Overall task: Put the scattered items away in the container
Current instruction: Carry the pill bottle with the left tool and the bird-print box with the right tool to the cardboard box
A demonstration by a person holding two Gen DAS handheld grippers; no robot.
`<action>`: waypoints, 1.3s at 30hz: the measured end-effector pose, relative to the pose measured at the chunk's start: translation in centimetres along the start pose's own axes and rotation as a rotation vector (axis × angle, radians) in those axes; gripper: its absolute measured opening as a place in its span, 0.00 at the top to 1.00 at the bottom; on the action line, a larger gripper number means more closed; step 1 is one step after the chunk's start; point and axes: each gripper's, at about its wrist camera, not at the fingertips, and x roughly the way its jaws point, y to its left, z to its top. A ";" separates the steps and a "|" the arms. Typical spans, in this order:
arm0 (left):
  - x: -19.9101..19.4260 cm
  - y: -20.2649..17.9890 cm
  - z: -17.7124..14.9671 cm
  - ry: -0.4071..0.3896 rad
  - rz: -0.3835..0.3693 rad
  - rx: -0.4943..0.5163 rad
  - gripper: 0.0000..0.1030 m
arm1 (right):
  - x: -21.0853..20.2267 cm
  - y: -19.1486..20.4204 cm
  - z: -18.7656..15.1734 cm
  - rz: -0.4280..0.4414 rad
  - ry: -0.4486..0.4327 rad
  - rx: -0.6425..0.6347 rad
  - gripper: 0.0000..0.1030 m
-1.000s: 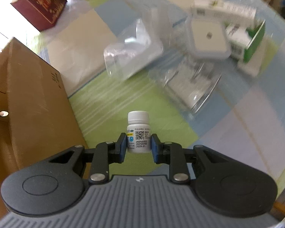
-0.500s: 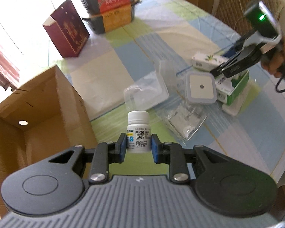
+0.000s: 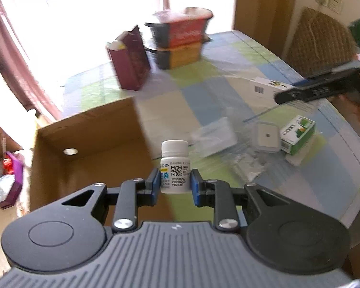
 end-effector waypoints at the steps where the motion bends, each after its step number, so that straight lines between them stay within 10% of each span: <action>1: -0.5 0.7 -0.3 -0.004 0.009 -0.011 0.78 | -0.3 1.4 -0.1 0.026 -0.004 0.005 0.60; 14: -1.7 8.9 -3.6 0.055 0.084 -0.077 0.78 | 5.2 19.1 0.2 0.141 -0.001 0.002 0.60; 39: 12.2 15.6 -0.9 0.168 0.093 -0.023 0.78 | 18.8 24.2 0.5 -0.207 -0.037 -0.323 0.61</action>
